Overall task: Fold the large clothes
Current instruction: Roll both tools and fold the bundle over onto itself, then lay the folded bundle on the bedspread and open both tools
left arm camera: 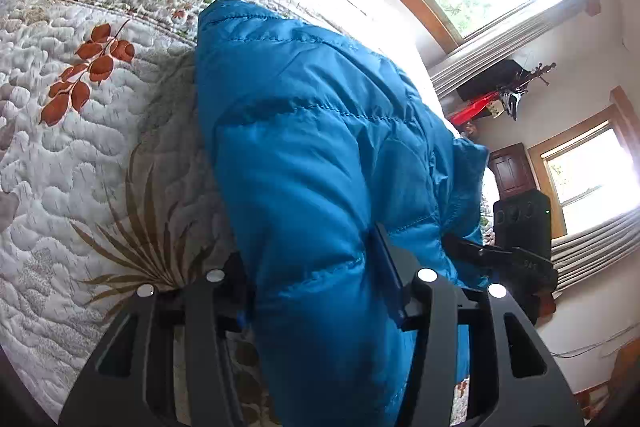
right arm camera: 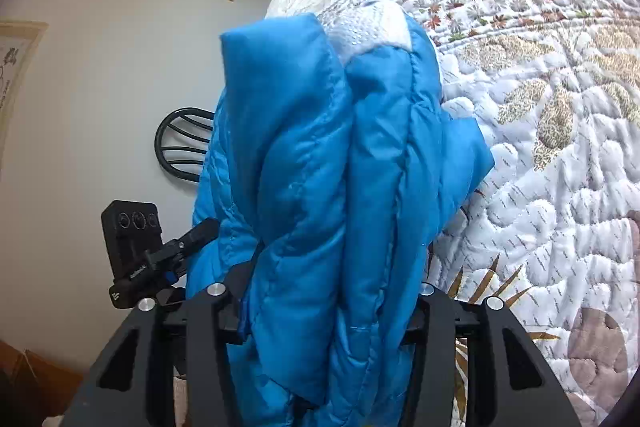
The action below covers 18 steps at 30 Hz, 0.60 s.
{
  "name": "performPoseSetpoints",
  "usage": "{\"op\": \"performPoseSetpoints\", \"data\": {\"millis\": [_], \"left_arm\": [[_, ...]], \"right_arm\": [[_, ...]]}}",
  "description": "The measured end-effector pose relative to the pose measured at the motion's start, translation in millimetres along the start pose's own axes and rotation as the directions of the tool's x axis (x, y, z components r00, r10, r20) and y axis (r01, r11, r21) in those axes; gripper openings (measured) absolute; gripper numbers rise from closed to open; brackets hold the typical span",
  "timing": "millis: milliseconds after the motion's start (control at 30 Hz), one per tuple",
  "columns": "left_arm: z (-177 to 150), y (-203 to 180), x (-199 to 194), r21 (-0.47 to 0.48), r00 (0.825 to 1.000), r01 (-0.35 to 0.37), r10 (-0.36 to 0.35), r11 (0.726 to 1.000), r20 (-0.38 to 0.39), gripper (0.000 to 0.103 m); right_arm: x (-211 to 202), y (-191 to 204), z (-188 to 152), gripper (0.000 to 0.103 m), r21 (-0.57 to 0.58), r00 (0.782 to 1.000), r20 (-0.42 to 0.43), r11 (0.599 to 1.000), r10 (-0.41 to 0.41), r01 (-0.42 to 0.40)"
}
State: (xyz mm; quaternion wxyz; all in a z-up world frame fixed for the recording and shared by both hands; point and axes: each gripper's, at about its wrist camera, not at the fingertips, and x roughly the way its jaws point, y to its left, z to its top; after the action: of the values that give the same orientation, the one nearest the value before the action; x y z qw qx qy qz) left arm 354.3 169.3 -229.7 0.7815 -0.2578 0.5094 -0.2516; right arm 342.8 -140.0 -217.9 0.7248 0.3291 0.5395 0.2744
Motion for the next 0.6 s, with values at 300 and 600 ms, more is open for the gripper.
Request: {"op": "performPoseSetpoints", "data": {"millis": [300, 600], "left_arm": [[-3.6, 14.4, 10.0, -0.028, 1.0, 0.01, -0.01, 1.0, -0.016, 0.06], [-13.1, -4.3, -28.3, -0.026, 0.993, -0.116, 0.115, 0.993, -0.02, 0.064]], "right_arm": [[3.3, -14.4, -19.1, 0.057, 0.034, 1.0, -0.009, 0.999, 0.016, -0.015], [-31.9, 25.4, -29.1, 0.073, -0.084, 0.979, 0.005, 0.975, -0.205, 0.205]]}}
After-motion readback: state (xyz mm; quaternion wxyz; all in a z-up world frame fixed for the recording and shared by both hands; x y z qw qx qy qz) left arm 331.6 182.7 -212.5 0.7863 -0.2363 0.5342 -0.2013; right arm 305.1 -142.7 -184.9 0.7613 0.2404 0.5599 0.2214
